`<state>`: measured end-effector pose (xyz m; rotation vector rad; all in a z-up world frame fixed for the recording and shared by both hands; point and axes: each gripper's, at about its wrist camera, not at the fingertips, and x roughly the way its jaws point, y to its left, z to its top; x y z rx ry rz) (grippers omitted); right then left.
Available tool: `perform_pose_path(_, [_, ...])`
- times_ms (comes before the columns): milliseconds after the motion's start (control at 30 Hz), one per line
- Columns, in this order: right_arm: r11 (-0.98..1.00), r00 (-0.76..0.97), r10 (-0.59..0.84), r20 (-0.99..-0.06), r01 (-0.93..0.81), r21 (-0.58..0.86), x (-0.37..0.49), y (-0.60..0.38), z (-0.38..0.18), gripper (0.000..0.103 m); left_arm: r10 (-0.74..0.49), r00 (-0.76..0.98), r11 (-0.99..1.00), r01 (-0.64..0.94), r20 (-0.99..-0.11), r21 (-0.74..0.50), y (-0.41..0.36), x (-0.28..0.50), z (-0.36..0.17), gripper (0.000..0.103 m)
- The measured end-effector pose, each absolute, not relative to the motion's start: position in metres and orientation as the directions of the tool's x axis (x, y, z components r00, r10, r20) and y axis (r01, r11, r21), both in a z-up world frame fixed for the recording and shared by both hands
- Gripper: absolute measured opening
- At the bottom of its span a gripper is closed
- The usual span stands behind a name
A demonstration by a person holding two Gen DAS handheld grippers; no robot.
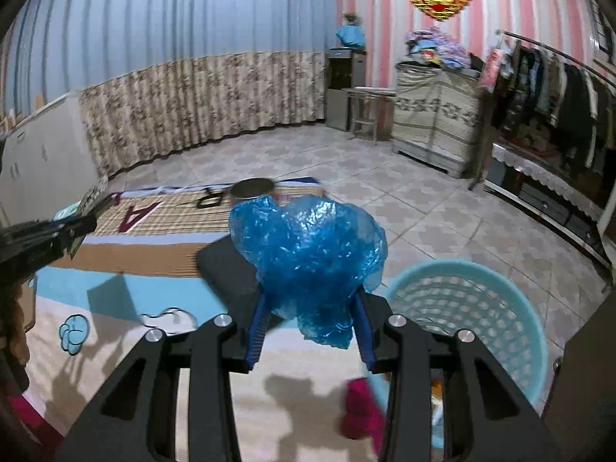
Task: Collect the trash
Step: 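Carry the snack bag and blue plastic bag over the light blue basket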
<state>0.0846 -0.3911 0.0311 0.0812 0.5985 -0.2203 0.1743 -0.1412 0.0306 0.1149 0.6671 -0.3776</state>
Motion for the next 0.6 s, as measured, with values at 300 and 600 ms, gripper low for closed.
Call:
perform_pose_path(300, [0.917, 0.747, -0.280, -0.603, 0.393, 0.061, 0.047, -0.489, 0.011, 0.039, -0.394, 0.665, 0.852, 0.523, -0.634, 0.018, -0.243, 0.141, 0.021, 0.017])
perform_pose_path(600, [0.884, 0.708, -0.330, -0.625, 0.464, 0.059, 0.031, -0.547, 0.000, 0.039, -0.501, 0.564, 0.756, 0.655, -0.657, -0.014, -0.342, 0.115, 0.007, 0.017])
